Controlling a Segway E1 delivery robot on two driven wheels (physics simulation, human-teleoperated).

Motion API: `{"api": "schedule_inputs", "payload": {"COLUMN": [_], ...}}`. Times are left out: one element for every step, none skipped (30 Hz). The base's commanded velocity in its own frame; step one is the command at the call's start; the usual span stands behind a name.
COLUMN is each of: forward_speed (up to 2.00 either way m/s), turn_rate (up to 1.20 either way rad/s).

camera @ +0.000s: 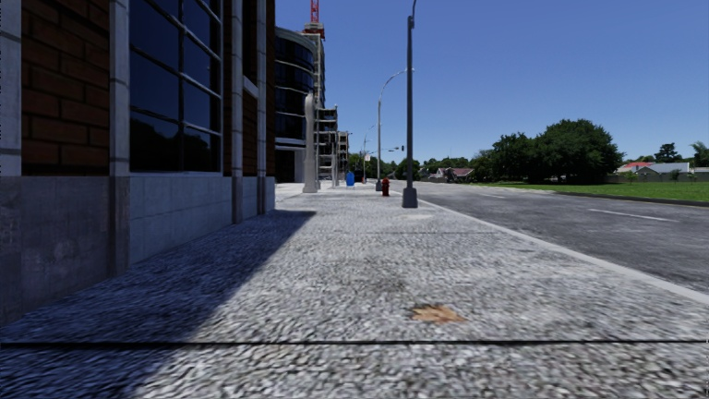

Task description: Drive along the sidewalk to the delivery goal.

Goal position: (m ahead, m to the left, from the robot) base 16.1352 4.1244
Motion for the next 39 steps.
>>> {"api": "schedule_inputs", "payload": {"forward_speed": [2.00,2.00,2.00,2.00,2.00,2.00,2.00,2.00,2.00,2.00,2.00,2.00,2.00,2.00,2.00,2.00,2.00,2.00,2.00,2.00,2.00,2.00,2.00,2.00,2.00,2.00,2.00,2.00,2.00,2.00,2.00,2.00,2.00,2.00,2.00,2.00,2.00,2.00,2.00], "turn_rate": [0.00,0.00,0.00,0.00,0.00,0.00,0.00,0.00,0.00,0.00,0.00,0.00,0.00,0.00,0.00,0.00,0.00,0.00,0.00,0.00,0.00,0.00,0.00,0.00,0.00,0.00,0.00,0.00,0.00,0.00,0.00,0.00,0.00,0.00,0.00,0.00,0.00,0.00,0.00]}}
